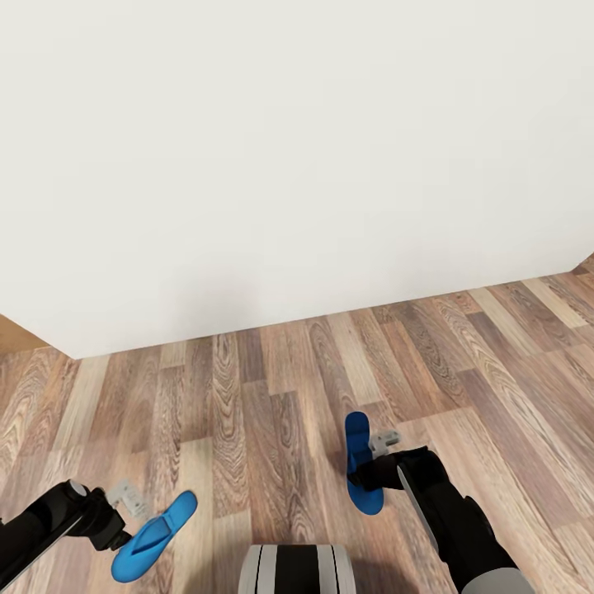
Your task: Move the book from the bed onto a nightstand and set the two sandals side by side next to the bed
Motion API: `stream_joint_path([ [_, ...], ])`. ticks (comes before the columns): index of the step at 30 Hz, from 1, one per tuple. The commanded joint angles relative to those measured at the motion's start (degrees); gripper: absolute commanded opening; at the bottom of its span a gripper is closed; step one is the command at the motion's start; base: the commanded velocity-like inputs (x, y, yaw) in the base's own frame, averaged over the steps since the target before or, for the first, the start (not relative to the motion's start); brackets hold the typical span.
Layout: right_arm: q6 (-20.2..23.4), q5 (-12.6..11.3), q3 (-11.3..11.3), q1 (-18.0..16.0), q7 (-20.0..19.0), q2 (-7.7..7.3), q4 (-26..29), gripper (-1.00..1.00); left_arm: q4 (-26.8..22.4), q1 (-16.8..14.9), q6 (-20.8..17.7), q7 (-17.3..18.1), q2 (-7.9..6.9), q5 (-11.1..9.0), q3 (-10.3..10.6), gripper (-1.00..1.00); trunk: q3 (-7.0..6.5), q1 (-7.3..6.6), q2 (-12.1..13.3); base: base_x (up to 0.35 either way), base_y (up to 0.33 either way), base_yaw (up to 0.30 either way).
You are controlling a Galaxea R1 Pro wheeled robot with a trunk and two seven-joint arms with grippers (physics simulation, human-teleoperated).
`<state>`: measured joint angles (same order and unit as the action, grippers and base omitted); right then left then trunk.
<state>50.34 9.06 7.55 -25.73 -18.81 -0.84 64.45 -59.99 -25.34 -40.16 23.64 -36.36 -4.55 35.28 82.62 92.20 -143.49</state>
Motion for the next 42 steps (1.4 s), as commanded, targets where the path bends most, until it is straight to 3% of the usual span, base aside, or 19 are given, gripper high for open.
stream_joint_path([
  [1,0.2,0.6,0.1,0.0,-0.4,-0.04,0.1,-1.0,0.4,-0.1,-0.4,-0.2,-0.05,-0.5,0.2,1.0,0.04,-0.01,0.0,0.018,0.018,0.0],
  [24,0.2,0.6,0.2,0.0,-0.6,0.11,0.0,-1.0,4.2,0.0,0.8,-0.2,0.2,-0.5,0.2,1.0,0.04,-0.01,0.0,0.003,0.003,0.0],
  [42,0.1,0.5,0.2,0.0,-0.7,0.14,-0.1,-1.0,5.8,-1.8,1.5,-0.6,3.52,-0.4,0.3,1.0,0.04,-0.01,0.0,0.0,0.0,0.0],
])
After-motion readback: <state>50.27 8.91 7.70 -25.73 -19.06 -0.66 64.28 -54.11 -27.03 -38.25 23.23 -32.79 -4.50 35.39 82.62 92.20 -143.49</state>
